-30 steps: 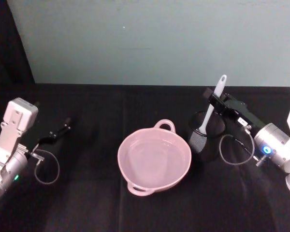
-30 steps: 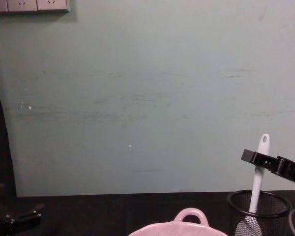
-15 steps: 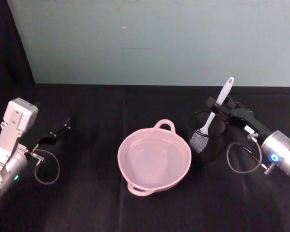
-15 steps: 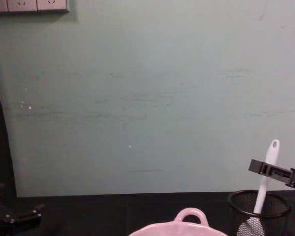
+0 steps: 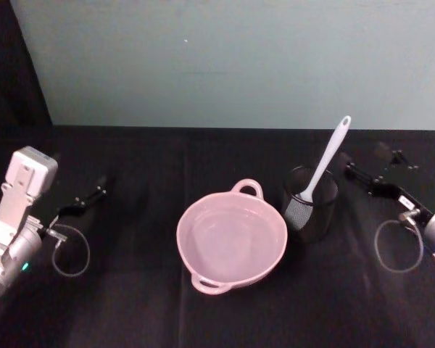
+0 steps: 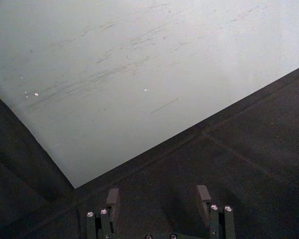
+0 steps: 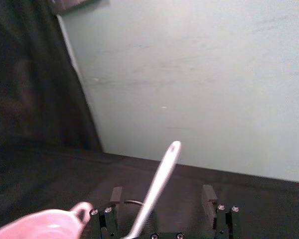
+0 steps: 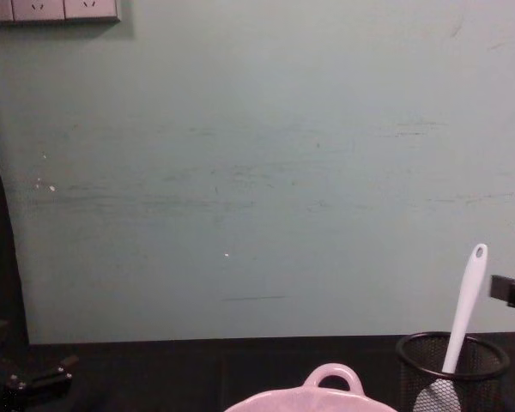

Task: Use the one hand to pick up the spoon and stir the clear water in the bowl.

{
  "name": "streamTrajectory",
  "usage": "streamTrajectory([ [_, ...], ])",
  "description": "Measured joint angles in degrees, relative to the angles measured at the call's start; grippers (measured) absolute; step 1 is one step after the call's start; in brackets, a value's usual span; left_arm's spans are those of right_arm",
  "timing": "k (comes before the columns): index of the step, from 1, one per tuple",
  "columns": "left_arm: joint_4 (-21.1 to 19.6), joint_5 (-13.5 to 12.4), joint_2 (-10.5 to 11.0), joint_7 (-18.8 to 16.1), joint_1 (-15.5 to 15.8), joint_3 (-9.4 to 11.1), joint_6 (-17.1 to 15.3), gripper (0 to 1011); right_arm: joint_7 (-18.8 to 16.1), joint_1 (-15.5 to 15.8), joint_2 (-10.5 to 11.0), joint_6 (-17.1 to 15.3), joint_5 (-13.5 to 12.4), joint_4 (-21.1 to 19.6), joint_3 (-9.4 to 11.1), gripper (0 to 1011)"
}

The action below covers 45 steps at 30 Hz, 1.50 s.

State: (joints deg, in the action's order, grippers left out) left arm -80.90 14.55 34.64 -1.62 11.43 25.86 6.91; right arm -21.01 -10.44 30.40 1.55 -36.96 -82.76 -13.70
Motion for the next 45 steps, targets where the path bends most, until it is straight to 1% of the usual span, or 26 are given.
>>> streamTrajectory([
  [2,0.00,0.00,0.00,0.00,0.00,0.00,0.00,1005,1.59,0.53,0.40,0.45,1.84,-0.75,0.30,1003],
  [3,0.00,0.00,0.00,0.00,0.00,0.00,0.00,1005,3.47,0.95,0.84,0.73,4.04,-1.52,0.41,1002],
  [4,0.00,0.00,0.00,0.00,0.00,0.00,0.00,1005,4.25,1.07,1.02,0.76,5.09,-1.77,0.40,1003],
  [5,0.00,0.00,0.00,0.00,0.00,0.00,0.00,1005,6.24,1.28,1.38,0.77,7.62,-2.19,0.28,1002],
  [7,0.00,0.00,0.00,0.00,0.00,0.00,0.00,1005,7.69,1.33,1.58,0.58,9.73,-2.31,0.08,1003],
  [8,0.00,0.00,0.00,0.00,0.00,0.00,0.00,1005,8.93,1.29,1.65,0.23,11.37,-2.22,-0.09,1002],
  [10,0.00,0.00,0.00,0.00,0.00,0.00,0.00,1005,10.11,0.95,1.62,-0.66,13.27,-1.45,-0.41,1002],
  [14,0.00,0.00,0.00,0.00,0.00,0.00,0.00,1005,10.87,0.12,1.36,-1.84,15.29,0.42,-0.99,1003],
  [15,0.00,0.00,0.00,0.00,0.00,0.00,0.00,1005,10.98,-0.31,1.16,-2.23,16.15,1.46,-1.28,1002],
  [21,0.00,0.00,0.00,0.00,0.00,0.00,0.00,1005,10.85,-1.30,0.10,-2.65,17.99,4.75,-1.85,1003],
  [24,0.00,0.00,0.00,0.00,0.00,0.00,0.00,1005,10.52,-1.68,-0.46,-2.65,18.88,5.70,-2.12,1002],
  [35,0.00,0.00,0.00,0.00,0.00,0.00,0.00,1005,10.02,-3.03,-2.35,-1.48,21.96,7.80,-2.29,1002],
  [45,0.00,0.00,0.00,0.00,0.00,0.00,0.00,1005,10.03,-3.06,-2.43,-1.30,22.14,7.90,-2.24,1003],
])
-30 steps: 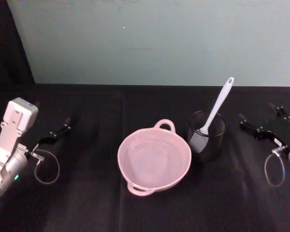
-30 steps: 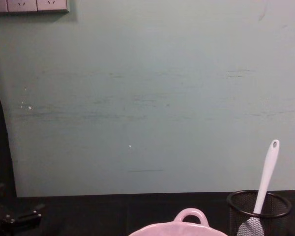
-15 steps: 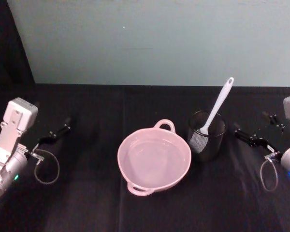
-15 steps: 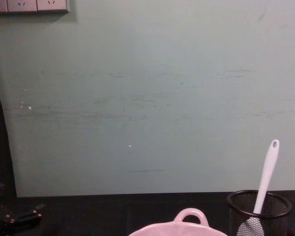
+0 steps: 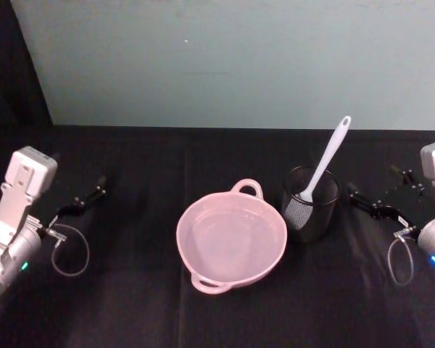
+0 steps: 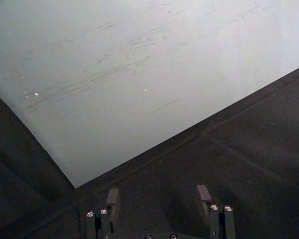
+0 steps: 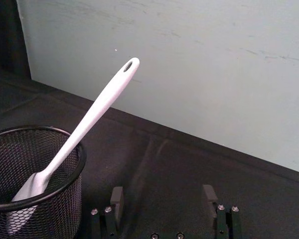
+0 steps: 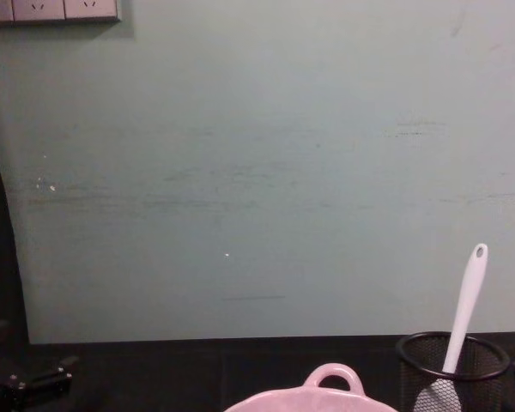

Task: Use the one hand to pick up the spoon and stir the clear water in the bowl.

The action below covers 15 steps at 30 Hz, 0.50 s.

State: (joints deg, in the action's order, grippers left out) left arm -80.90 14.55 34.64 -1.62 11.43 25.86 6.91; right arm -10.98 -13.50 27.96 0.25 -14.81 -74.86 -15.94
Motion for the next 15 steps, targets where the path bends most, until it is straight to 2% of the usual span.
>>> streamTrajectory([
  [15,0.00,0.00,0.00,0.00,0.01,0.00,0.00,1005,0.00,0.02,0.08,-0.16,-0.13,-0.09,0.00,1002],
])
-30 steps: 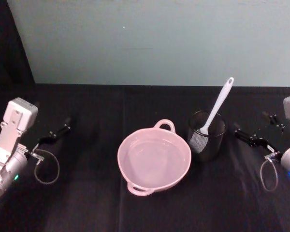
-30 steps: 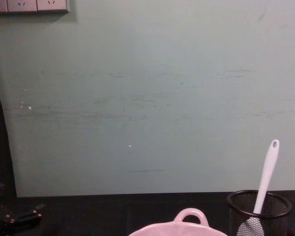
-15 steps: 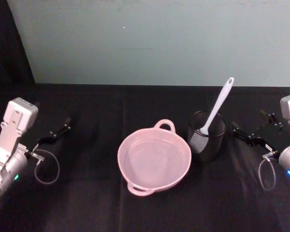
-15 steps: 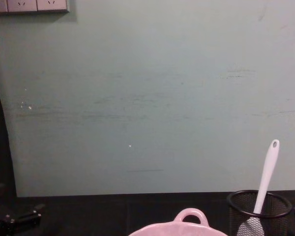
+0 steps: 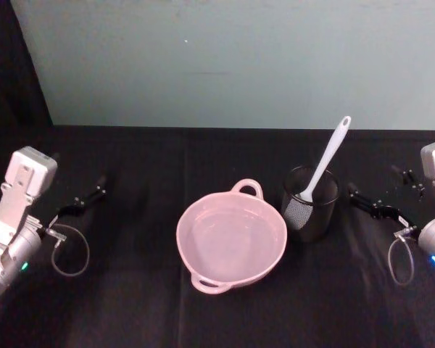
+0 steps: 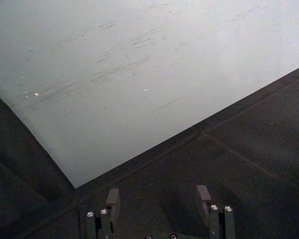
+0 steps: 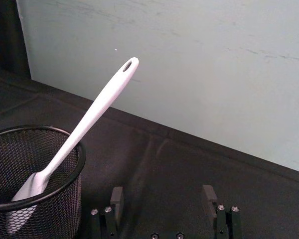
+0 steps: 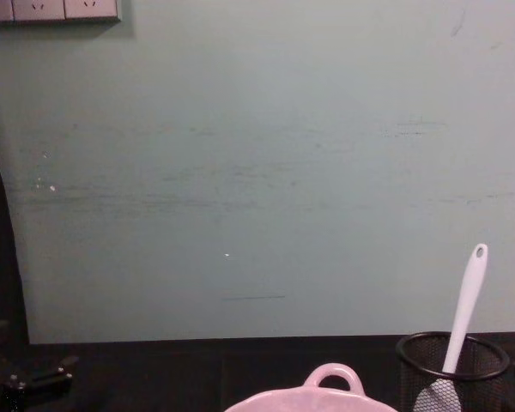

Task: Use the one hand to pick up the spoon and stir the clear water in the bowl.

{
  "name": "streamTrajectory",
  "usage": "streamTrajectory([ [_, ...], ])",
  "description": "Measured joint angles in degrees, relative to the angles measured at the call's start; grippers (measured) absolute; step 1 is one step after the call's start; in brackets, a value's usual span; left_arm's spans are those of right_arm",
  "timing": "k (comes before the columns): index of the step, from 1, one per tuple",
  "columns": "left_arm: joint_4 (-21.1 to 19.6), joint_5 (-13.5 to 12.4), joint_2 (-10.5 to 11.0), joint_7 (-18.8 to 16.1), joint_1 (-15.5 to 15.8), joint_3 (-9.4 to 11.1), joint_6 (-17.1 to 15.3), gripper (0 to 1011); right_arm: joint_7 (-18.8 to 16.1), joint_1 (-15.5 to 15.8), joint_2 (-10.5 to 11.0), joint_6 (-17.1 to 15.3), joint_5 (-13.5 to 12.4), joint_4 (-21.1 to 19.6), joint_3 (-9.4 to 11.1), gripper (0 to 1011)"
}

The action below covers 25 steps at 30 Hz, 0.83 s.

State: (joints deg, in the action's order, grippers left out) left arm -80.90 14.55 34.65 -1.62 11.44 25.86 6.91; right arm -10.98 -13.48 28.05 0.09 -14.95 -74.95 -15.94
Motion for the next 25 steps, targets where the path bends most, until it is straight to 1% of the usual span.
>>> streamTrajectory([
  [25,0.00,0.00,0.00,0.00,0.00,0.00,0.00,1005,0.00,0.00,0.04,-0.05,-0.09,-0.01,0.00,1003],
])
